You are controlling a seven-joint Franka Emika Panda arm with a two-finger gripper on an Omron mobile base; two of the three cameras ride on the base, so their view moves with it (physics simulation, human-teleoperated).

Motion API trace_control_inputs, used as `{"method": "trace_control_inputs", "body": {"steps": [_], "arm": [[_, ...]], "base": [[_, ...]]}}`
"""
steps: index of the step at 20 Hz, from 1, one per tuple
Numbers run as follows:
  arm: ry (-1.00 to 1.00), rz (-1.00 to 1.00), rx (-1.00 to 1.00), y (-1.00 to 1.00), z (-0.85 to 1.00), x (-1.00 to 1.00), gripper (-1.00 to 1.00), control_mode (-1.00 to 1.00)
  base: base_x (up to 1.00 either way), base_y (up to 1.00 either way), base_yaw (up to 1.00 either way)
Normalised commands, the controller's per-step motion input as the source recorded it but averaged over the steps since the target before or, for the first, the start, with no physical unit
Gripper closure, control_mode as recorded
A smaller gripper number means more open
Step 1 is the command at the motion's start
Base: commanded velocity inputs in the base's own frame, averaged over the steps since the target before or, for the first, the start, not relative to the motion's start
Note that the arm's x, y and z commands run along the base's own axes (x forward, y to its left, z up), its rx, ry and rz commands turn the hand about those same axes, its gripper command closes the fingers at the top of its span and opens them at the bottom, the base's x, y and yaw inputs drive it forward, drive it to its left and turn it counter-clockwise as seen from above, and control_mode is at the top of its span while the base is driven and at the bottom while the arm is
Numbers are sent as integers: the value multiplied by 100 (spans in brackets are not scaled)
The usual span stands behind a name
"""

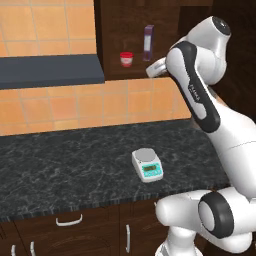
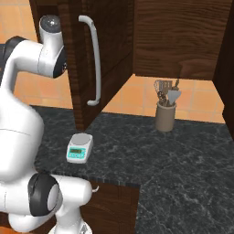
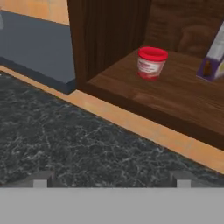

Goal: Pick the jam and place it on the digital scale for weighing, and close the cabinet.

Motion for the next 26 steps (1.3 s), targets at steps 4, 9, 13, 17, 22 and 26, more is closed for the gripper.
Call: {"method": "trace_control_inputs", "body": {"steps": [4,9,13,17,22,26], "arm": [[-12,9,0,22,9,81,-100,-100],[0,3,0,23,1,80,-100,-100],[0,0,0,13,0,75,-100,-100],[7,0,0,9,0,57,-100,-100],[9,0,0,19,0,61,-100,-100],[3,0,0,14,0,42,-100,-100]], "base": [[0,0,0],[0,0,0],[0,0,0],[0,0,0],[0,0,0],[0,0,0]]}}
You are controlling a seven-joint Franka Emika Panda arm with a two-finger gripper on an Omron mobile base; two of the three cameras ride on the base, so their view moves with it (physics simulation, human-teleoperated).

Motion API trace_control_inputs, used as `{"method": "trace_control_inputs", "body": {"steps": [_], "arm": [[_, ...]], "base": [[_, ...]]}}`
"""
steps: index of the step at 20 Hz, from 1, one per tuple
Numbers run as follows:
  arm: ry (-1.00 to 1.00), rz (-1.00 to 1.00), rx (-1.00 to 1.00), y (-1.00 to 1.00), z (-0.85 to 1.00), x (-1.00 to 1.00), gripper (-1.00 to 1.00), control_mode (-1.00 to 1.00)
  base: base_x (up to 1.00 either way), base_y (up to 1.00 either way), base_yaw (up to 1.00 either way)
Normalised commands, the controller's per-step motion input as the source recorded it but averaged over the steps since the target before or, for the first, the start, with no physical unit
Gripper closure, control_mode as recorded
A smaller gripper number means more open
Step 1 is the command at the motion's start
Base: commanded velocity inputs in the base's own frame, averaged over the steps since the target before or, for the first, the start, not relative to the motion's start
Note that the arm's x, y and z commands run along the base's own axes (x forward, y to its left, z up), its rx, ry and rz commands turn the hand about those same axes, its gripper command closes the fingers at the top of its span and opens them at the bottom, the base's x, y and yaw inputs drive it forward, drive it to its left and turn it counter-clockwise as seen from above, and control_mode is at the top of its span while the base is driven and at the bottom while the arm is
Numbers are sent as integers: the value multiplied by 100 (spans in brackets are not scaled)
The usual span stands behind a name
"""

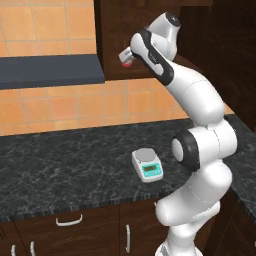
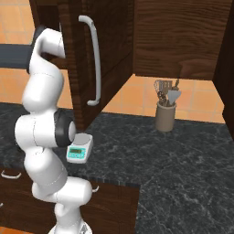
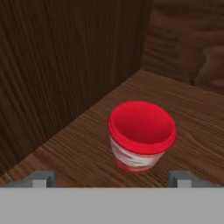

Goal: Pick the jam and place it on the digital scale for weighing, and close the cabinet.

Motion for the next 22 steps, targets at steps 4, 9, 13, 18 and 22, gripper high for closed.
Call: {"method": "trace_control_inputs", "body": {"steps": [4,9,13,18,22], "arm": [[0,0,0,15,0,35,-100,-100],[2,0,0,11,-11,40,-100,-100],[1,0,0,0,-14,12,-100,-100],[3,0,-2,4,-31,6,-100,-100],[1,0,-4,6,-43,17,-100,-100]], "base": [[0,0,0],[0,0,0],[0,0,0],[0,0,0],[0,0,0]]}}
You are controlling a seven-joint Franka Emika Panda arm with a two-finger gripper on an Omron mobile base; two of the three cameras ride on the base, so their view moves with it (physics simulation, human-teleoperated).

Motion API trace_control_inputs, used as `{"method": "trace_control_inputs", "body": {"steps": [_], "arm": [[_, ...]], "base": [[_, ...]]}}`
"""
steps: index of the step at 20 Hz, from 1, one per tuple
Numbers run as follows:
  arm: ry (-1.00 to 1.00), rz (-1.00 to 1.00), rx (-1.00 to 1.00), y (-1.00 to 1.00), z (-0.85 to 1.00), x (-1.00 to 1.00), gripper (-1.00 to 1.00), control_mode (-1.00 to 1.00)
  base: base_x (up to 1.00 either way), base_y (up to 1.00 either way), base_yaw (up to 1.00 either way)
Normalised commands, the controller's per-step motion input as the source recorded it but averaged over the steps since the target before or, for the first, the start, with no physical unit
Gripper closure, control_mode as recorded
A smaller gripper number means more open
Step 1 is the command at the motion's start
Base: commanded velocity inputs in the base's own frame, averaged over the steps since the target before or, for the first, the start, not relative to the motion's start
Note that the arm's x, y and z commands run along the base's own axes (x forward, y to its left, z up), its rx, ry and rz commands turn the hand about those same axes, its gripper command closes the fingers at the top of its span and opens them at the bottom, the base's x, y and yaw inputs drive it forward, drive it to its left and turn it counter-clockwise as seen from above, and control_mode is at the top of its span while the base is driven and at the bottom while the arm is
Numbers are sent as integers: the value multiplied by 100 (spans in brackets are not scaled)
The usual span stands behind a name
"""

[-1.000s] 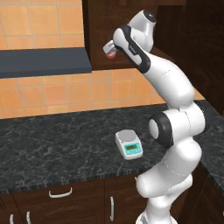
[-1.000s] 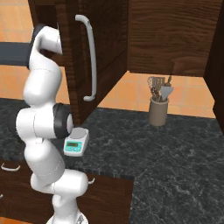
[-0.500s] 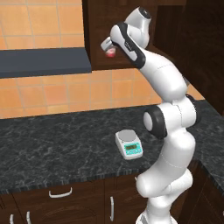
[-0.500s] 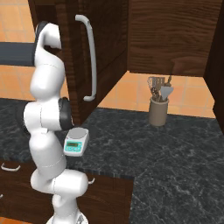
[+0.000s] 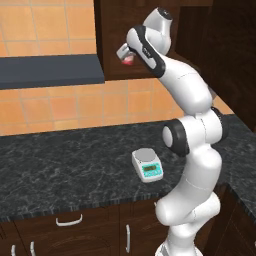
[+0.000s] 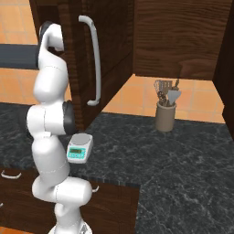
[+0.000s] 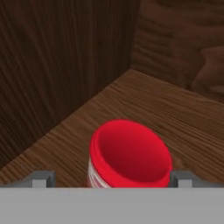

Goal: Pick the jam and place it on the digital scale for weighing, and close the cabinet.

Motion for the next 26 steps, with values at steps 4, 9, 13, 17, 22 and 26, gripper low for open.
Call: {"method": "trace_control_inputs", "body": {"steps": [4,9,13,17,22,26], "arm": [[0,0,-1,24,-55,22,-100,-100],[-2,0,0,53,-88,44,100,-100],[0,0,0,30,-64,19,100,-100],[-8,0,0,44,-32,-70,100,-100],[-12,0,4,24,-15,-100,100,-100],[-17,-3,-1,42,-70,-100,100,-100]], "base": [[0,0,0],[0,0,0],[0,0,0],[0,0,0],[0,0,0],[0,0,0]]}}
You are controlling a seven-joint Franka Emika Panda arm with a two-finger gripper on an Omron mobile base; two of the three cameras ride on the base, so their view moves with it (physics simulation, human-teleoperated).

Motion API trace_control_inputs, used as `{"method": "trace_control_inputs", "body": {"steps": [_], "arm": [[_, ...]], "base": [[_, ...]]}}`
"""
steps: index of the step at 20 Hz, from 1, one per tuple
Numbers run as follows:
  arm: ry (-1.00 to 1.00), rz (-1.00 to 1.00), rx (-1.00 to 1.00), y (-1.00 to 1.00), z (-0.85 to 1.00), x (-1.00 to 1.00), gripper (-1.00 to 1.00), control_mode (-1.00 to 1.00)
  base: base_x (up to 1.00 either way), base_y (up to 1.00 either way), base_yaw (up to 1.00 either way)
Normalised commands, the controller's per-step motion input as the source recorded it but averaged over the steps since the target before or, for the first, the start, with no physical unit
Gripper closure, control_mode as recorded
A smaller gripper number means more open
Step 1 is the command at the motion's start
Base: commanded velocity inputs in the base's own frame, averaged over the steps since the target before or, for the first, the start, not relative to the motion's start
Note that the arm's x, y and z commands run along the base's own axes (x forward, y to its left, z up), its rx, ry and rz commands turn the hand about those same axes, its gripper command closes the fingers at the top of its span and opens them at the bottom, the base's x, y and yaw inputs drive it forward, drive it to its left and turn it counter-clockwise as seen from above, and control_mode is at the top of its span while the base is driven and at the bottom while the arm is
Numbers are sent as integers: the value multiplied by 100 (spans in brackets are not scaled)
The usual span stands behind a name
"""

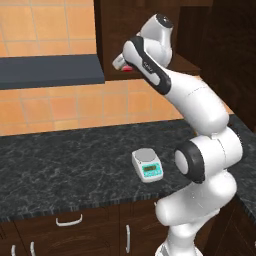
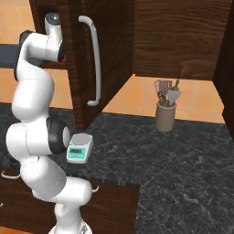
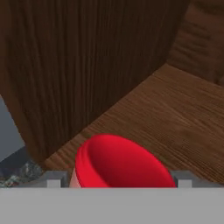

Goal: Pick the jam and place it on the digital scale for weighing, and close the cabinet.

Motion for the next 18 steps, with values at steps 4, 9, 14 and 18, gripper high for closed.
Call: {"method": "trace_control_inputs", "body": {"steps": [4,9,14,18], "arm": [[-10,-52,0,53,-98,-100,100,-100],[1,-77,-1,24,-79,-89,100,-100],[8,-44,-9,-7,-72,-29,100,-100],[7,-10,-5,-11,-60,4,100,-100]], "base": [[0,0,0],[0,0,0],[0,0,0],[0,0,0]]}}
